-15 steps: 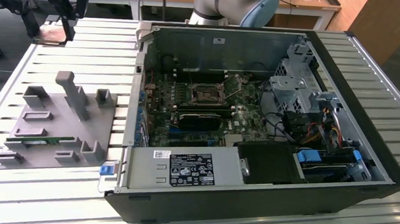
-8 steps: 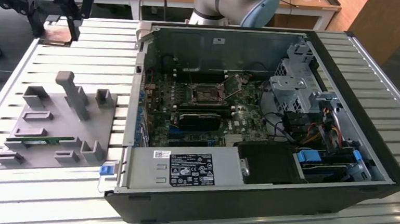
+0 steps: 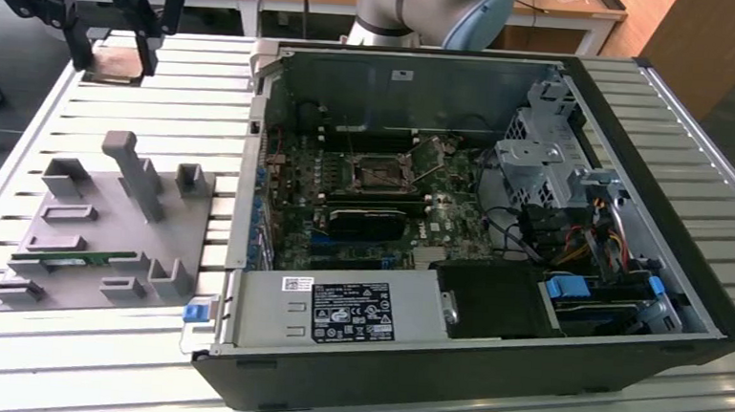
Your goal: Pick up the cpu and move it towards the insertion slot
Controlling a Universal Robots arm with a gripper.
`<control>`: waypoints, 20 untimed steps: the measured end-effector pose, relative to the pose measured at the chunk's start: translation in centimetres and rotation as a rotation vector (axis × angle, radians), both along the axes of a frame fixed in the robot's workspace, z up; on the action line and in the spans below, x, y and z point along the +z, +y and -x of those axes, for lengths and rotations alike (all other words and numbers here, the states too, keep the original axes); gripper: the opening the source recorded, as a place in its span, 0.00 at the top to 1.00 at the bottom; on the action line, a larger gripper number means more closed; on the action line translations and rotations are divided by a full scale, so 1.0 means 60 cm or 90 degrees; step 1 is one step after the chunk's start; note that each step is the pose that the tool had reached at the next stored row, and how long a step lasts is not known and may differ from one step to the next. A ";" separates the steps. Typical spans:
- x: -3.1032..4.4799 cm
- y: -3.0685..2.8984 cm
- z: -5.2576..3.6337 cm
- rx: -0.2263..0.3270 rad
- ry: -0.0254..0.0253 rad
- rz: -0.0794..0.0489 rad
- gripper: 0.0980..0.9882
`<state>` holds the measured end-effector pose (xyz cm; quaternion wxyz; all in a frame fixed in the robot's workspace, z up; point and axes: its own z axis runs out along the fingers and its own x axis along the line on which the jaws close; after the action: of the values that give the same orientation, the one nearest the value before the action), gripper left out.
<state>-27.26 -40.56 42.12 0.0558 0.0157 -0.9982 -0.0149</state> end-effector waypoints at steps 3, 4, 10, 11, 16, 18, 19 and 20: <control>0.000 0.0000 -0.005 0.000 0.0000 0.000 0.50; 0.000 0.0000 -0.006 0.000 0.0000 0.000 0.50; 0.000 0.0000 -0.014 0.000 0.0000 0.000 0.50; 0.000 0.0000 -0.016 0.000 0.0000 0.000 0.50; 0.000 0.0000 -0.025 0.000 0.0000 0.000 0.50; 0.000 0.0000 -0.028 0.000 0.0000 0.000 0.50; 0.000 0.0000 -0.029 0.000 0.0000 0.000 0.50; 0.000 0.0000 -0.031 0.000 0.0000 0.000 0.50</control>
<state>-25.41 -40.56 42.12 0.0557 0.0157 -0.9982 -0.0149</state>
